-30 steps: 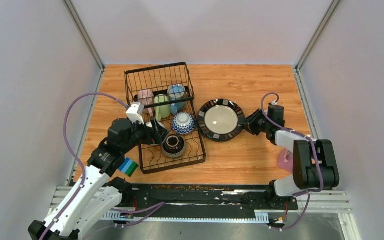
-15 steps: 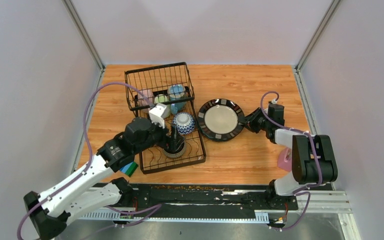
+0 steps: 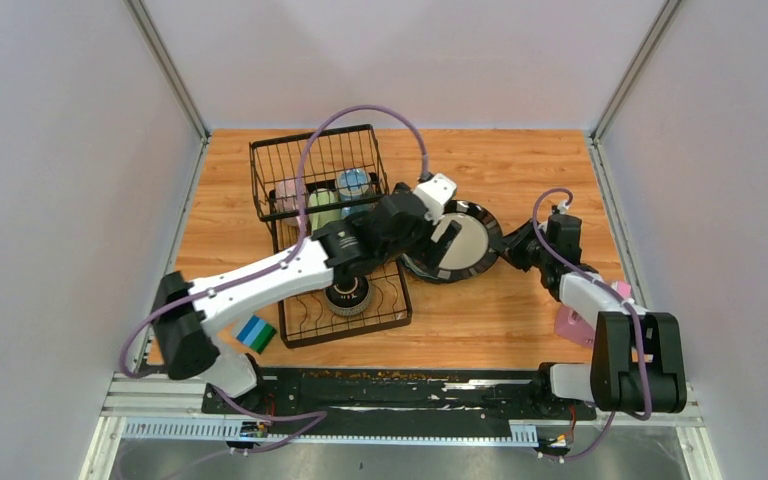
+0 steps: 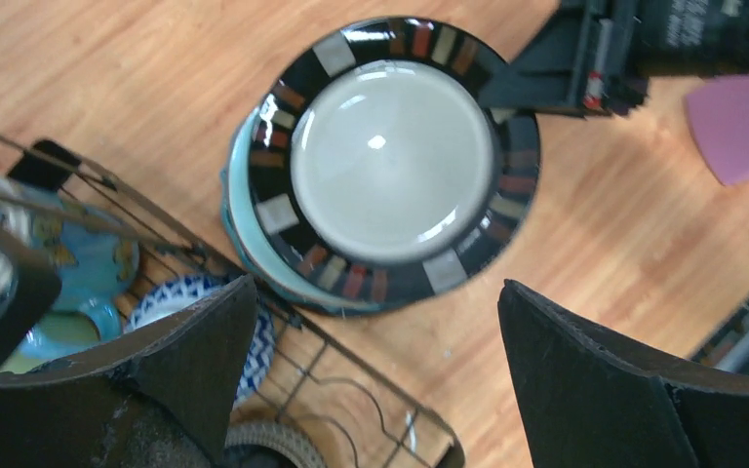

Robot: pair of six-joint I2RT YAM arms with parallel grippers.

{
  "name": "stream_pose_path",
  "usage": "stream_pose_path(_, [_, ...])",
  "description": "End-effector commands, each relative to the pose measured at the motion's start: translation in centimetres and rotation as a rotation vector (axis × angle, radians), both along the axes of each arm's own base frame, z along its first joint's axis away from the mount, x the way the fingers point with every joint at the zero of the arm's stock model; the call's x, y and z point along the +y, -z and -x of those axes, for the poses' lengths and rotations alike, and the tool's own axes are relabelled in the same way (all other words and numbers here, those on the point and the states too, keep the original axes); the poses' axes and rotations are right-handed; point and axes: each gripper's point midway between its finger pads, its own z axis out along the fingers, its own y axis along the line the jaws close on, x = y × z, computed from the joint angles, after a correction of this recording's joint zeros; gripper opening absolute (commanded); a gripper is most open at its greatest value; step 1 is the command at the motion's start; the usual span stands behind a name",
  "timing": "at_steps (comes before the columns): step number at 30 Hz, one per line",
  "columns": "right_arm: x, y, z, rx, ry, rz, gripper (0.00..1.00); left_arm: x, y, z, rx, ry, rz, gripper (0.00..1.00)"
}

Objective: Load the mixed dishes into the dish rack
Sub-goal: Pick up the plate at the center of the board.

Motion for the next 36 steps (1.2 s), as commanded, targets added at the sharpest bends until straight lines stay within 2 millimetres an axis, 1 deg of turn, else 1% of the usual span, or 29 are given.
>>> stream_pose_path(1, [-1.7, -0.1, 0.6, -0.01, 0.049, 0.056, 0.08, -2.4, -0.1, -3.3, -0.081, -0.019, -0.119, 1.0])
stream_pose_path(2, [-1.9, -0.1, 0.7, -0.008, 0.054, 0.057, 0.08, -2.2, 0.5, -3.8, -0.078, -0.043, -0.159, 1.0])
stream_pose_path(3, [-2.0, -0.1, 0.8, -0.009, 0.057, 0.059, 0.08, -3.1, 0.7, -4.6, -0.078, -0.046, -0.178, 1.0])
stream_pose_path(4, [-2.1, -0.2, 0.9, -0.009, 0.058, 0.059, 0.08, -3.2, 1.4, -4.7, -0.063, -0.043, -0.21, 1.0])
stream_pose_path(5, [-2.2, -0.2, 1.0, -0.011, 0.061, 0.06, 0.08, -4.3, 1.9, -5.3, -0.055, -0.038, -0.219, 1.0])
stream_pose_path(6, [-2.2, -0.2, 1.0, -0.011, 0.061, 0.059, 0.08, -4.5, 2.6, -5.4, -0.027, -0.04, -0.237, 1.0])
stream_pose_path(7, [-2.2, -0.4, 1.0, -0.014, 0.059, 0.059, 0.08, -5.4, 2.8, -6.0, -0.016, -0.044, -0.233, 1.0])
stream_pose_path(8, [-2.2, -0.4, 1.1, -0.015, 0.058, 0.058, 0.08, -5.6, 3.4, -6.1, 0.025, -0.043, -0.226, 1.0])
stream_pose_path(9, [-2.1, -0.4, 1.1, -0.013, 0.056, 0.055, 0.08, -5.8, 4.0, -7.0, 0.056, -0.056, -0.221, 1.0])
stream_pose_path(10, [-2.1, -0.5, 1.1, -0.014, 0.058, 0.053, 0.08, -6.3, 4.5, -7.0, 0.11, -0.048, -0.183, 1.0])
stream_pose_path(11, [-2.1, -0.5, 1.1, -0.014, 0.055, 0.05, 0.08, -6.4, 5.1, -8.0, 0.157, -0.046, -0.162, 1.0])
stream_pose_path(12, [-2.0, -0.5, 1.2, -0.014, 0.051, 0.046, 0.08, -6.5, 5.3, -8.3, 0.189, -0.059, -0.139, 1.0])
stream_pose_path(13, [-1.9, -0.6, 1.2, -0.015, 0.048, 0.044, 0.09, -6.4, 5.6, -9.2, 0.213, -0.063, -0.122, 1.0])
stream_pose_path(16, [-1.8, -0.6, 1.2, -0.014, 0.044, 0.038, 0.09, -6.1, 5.9, -10.8, 0.223, -0.083, -0.115, 1.0])
stream_pose_path(19, [-1.6, -0.7, 1.1, -0.012, 0.035, 0.031, 0.09, -5.7, 7.2, -12.6, 0.274, -0.092, -0.105, 1.0])
stream_pose_path(20, [-1.6, -0.7, 1.1, -0.011, 0.033, 0.027, 0.09, -5.8, 7.0, -13.0, 0.275, -0.092, -0.1, 1.0])
stream_pose_path(21, [-1.5, -0.7, 1.1, -0.01, 0.031, 0.025, 0.1, -5.3, 8.3, -13.3, 0.302, -0.099, -0.127, 1.0])
stream_pose_path(22, [-1.5, -0.8, 1.1, -0.012, 0.03, 0.022, 0.1, -5.4, 9.1, -13.6, 0.312, -0.099, -0.138, 1.0])
stream_pose_path(25, [-1.4, -1.0, 1.0, -0.015, 0.028, 0.015, 0.1, -5.5, 10.9, -13.5, 0.355, -0.076, -0.154, 1.0])
stream_pose_path(26, [-1.3, -1.1, 1.0, -0.016, 0.027, 0.013, 0.1, -5.6, 11.9, -13.5, 0.37, -0.079, -0.165, 1.0])
stream_pose_path(30, [-1.1, -1.4, 1.1, -0.02, 0.015, 0.004, 0.1, -5.6, 14.1, -12.7, 0.435, -0.079, -0.173, 1.0])
stream_pose_path(33, [-1.1, -1.4, 1.2, -0.022, 0.013, 0.003, 0.11, -5.5, 14.7, -12.9, 0.441, -0.092, -0.153, 1.0])
stream_pose_path(36, [-1.0, -1.5, 1.3, -0.023, 0.008, -0.002, 0.11, -5.0, 15.6, -12.9, 0.47, -0.104, -0.17, 1.0])
